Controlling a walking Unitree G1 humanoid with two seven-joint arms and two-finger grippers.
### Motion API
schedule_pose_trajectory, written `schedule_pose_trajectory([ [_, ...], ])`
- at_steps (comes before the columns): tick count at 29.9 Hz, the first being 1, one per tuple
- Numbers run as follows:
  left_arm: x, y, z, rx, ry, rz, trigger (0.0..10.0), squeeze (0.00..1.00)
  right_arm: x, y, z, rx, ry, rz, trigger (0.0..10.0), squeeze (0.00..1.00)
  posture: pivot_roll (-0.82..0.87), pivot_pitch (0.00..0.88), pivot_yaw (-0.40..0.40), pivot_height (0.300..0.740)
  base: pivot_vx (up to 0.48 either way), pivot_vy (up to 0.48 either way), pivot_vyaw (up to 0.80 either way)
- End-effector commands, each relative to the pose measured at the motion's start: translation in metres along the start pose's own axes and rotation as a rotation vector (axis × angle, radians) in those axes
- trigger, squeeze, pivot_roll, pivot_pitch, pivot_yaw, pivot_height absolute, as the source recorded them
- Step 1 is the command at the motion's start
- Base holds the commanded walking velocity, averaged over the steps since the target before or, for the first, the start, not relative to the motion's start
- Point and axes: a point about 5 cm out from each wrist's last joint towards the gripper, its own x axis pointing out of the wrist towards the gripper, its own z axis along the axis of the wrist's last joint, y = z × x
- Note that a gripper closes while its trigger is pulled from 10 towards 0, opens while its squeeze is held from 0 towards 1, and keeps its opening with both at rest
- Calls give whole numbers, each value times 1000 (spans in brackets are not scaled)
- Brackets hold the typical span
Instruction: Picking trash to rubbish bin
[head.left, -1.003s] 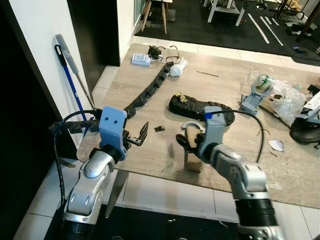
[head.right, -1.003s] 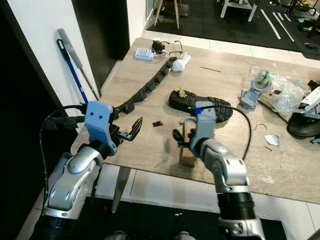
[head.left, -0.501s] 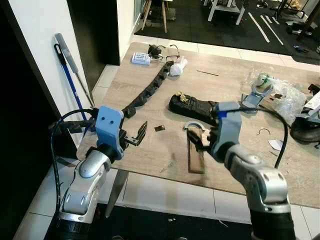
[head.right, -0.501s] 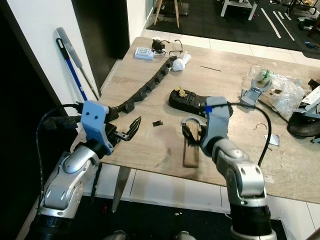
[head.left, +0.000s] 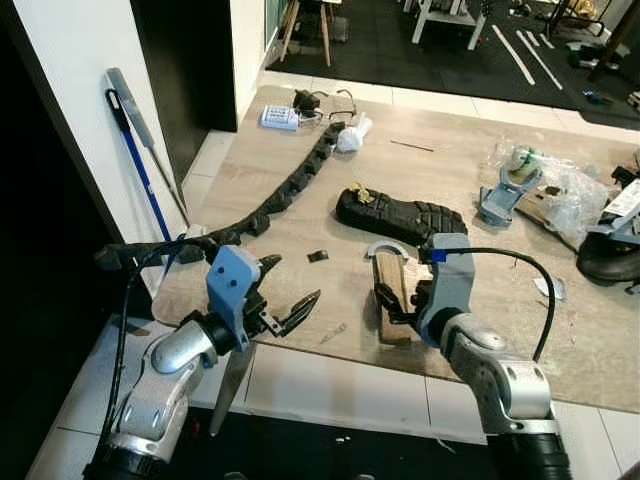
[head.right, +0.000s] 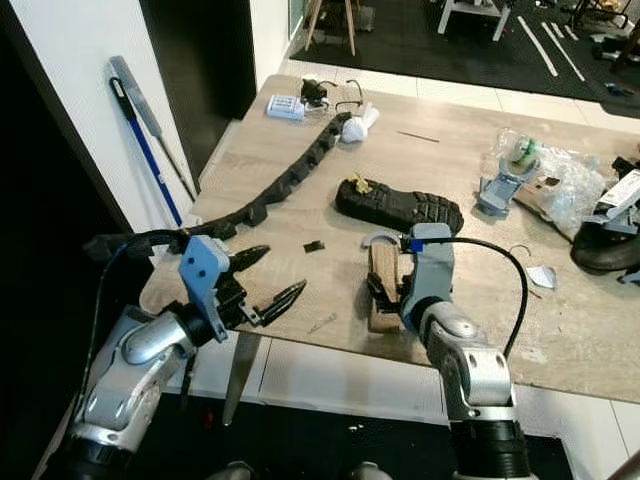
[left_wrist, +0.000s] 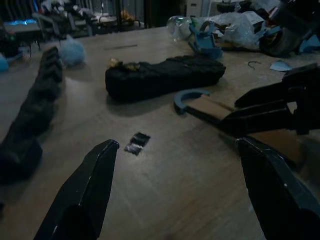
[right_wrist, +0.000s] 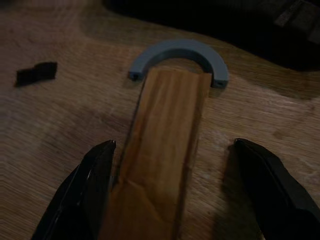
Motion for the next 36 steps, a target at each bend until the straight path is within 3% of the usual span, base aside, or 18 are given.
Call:
schedule_pose_trajectory([
  [1, 0, -1, -4, 40, 22, -32, 10000, 0, 1, -3, -6, 47, 5, 5, 10000, 0, -11, 155, -47, 740, 0, 0, 0],
  [9, -1, 3, -8, 64, 33, -80, 10000, 0, 10, 9, -7, 2, 61, 66, 10000, 0, -13, 171, -53, 740, 0, 0, 0],
  [14, -3, -1, -13, 46, 47, -127, 10000, 0, 17, 11, -12, -53, 166, 36, 10000, 0, -14, 175, -56, 740, 0, 0, 0],
  [22, -1, -2, -14, 58, 35, -142, 10000, 0, 29, 9, -11, -119, 185, 1, 10000, 0, -15, 175, -62, 740, 0, 0, 0],
  [28, 0, -2, -14, 71, 37, -167, 10000, 0, 28, 11, -20, -135, 241, 0, 10000, 0, -15, 175, -62, 740, 0, 0, 0],
  [30, -1, -3, -15, 69, 40, -176, 10000, 0, 25, 11, -32, -133, 327, -2, 10000, 0, -14, 176, -61, 740, 0, 0, 0],
  [36, -1, -4, -16, 71, 43, -185, 10000, 0, 21, 11, -45, -122, 416, 6, 10000, 0, -14, 177, -56, 740, 0, 0, 0],
])
